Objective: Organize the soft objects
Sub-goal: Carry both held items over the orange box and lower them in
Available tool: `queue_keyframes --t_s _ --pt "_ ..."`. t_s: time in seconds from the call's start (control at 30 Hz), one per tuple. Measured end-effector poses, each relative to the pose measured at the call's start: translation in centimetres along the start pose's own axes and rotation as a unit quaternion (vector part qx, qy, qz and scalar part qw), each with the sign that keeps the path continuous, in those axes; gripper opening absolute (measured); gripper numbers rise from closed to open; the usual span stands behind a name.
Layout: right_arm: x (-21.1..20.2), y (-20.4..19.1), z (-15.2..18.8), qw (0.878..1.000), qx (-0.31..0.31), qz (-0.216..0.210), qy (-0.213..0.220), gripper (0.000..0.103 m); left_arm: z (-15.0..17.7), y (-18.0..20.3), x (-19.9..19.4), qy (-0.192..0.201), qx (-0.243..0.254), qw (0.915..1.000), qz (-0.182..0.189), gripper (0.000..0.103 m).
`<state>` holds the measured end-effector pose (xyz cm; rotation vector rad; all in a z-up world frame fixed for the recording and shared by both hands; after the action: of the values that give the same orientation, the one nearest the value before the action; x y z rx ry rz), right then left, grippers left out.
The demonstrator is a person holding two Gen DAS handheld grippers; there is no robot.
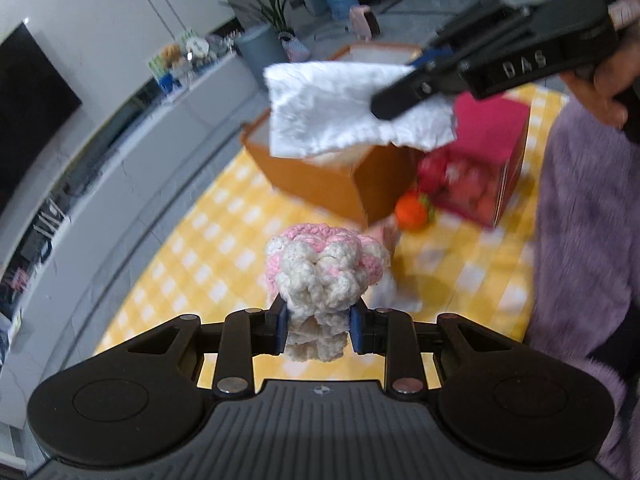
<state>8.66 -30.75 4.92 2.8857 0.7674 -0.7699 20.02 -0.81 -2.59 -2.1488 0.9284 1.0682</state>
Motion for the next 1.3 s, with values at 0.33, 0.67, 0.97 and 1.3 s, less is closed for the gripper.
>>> queue_keyframes --t_s 0.33,0.67,0.97,1.3 --pt "-3.1 8.6 -0.4 0.997 0.037 0.067 0.018 0.013 -9.4 1.8 2.7 0.047 0.069 0.9965 0.001 0.033" --pt "4.5 13.7 -0.4 0.993 0.041 0.105 -0.018 0.014 -15.9 -2.7 12.4 0.012 0.028 0.9995 0.004 0.033" --pt "12.8 16.3 1.7 0.986 0.017 0.136 -0.09 0.017 -16.2 -5.4 18.6 -0.009 -0.005 0.9999 0.007 0.034" --pt "13.0 17.2 0.9 0.985 0.014 0.146 -0.087 0.048 -14.8 -5.0 18.3 -0.001 -0.031 0.9994 0.015 0.067"
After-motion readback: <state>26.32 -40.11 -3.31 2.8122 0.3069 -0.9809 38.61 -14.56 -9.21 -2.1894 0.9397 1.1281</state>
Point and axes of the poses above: each gripper's, at about its wrist camera, not at the fingertips, and x roughly the way its jaws point, y to its right, z to its underside, the point moved 8 cm from there along x, roughly the way its jaws point, and after that the axes turned 12 degrees about z, right-handed, at the moved point
